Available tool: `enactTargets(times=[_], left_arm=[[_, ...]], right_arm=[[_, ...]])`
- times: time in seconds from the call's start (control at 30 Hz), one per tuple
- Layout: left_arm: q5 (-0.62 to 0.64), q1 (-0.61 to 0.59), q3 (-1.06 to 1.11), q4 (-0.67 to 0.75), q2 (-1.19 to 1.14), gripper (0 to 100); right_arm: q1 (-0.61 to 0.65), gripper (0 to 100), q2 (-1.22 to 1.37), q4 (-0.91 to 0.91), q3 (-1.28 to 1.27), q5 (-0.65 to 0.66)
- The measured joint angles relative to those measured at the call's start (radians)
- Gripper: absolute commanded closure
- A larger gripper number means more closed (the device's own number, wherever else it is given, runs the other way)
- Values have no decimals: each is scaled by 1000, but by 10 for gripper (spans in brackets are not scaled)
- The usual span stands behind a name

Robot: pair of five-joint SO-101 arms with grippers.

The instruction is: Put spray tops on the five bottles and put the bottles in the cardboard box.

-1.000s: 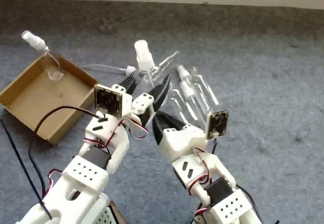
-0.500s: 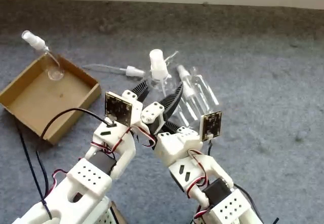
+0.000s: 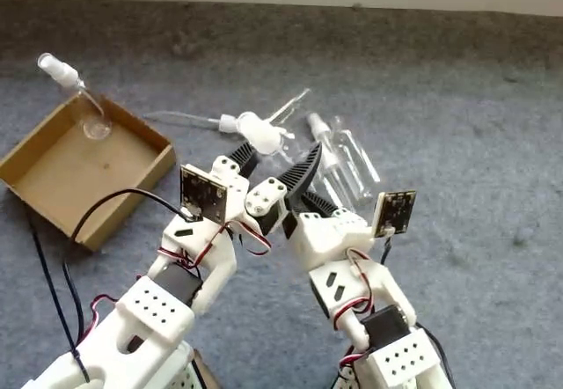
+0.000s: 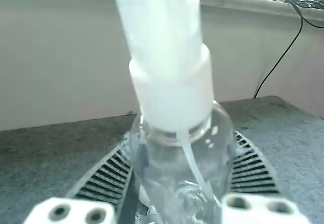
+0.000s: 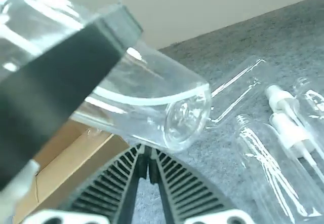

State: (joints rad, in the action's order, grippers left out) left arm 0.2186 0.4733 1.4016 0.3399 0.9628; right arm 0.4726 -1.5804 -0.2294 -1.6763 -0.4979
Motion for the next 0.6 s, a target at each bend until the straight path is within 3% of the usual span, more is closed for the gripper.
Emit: enactTargets(times=[0.23,0.43,0.6], left_arm=[[2,0,0,2,2,944],[0,-3,3,-5,0,944],[2,-97,3,-5,0,944]], right_arm=[[0,993,2,-25,0,0],[123,993,0,-181,0,-2],[149,993,0,-233,0,-2]])
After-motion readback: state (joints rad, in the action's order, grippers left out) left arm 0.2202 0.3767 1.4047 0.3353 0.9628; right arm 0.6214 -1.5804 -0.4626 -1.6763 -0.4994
